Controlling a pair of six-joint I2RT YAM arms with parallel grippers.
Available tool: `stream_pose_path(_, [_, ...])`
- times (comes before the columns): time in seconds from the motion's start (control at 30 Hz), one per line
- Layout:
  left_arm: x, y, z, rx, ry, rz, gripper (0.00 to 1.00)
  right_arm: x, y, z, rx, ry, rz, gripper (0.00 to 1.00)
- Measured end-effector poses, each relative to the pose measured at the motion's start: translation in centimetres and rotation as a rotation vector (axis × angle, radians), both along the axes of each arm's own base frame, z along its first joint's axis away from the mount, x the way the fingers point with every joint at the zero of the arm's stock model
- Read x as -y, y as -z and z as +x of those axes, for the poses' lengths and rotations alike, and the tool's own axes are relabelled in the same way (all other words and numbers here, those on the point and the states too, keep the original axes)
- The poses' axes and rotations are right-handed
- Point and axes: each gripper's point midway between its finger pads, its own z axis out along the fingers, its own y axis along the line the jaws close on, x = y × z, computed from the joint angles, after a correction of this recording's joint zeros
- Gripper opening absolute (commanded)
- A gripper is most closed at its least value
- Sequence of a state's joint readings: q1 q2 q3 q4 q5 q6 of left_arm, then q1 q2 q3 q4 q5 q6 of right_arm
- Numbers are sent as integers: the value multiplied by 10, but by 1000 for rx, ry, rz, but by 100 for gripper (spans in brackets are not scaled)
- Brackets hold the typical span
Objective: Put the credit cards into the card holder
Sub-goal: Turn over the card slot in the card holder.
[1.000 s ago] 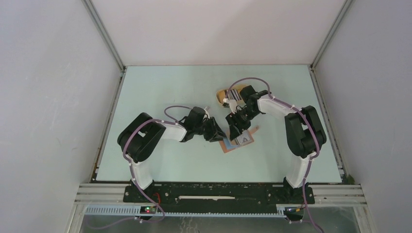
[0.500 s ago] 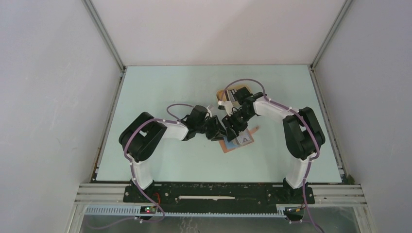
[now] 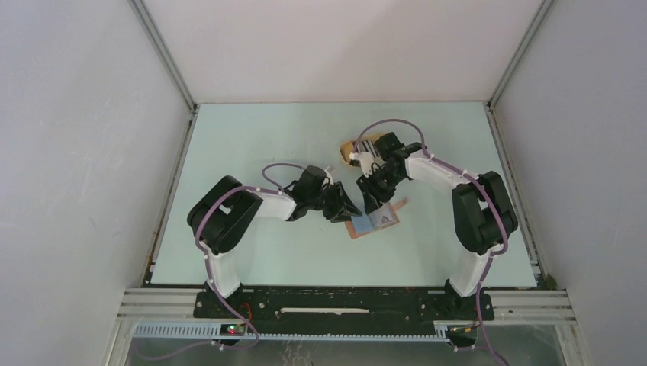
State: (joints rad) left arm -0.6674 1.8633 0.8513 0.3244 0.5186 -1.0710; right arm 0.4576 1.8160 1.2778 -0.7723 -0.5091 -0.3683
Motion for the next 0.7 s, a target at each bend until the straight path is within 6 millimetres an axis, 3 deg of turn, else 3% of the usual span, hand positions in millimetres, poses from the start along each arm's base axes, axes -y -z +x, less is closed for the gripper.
stream_pose_path(0.43, [-7,7,0,11,-8,49,45,24,-2,17,7,80,-2,49])
stream_pose_path(0.7, [-27,-24,7,165,-57,101,50,51,-1,32,7,157,-2,56])
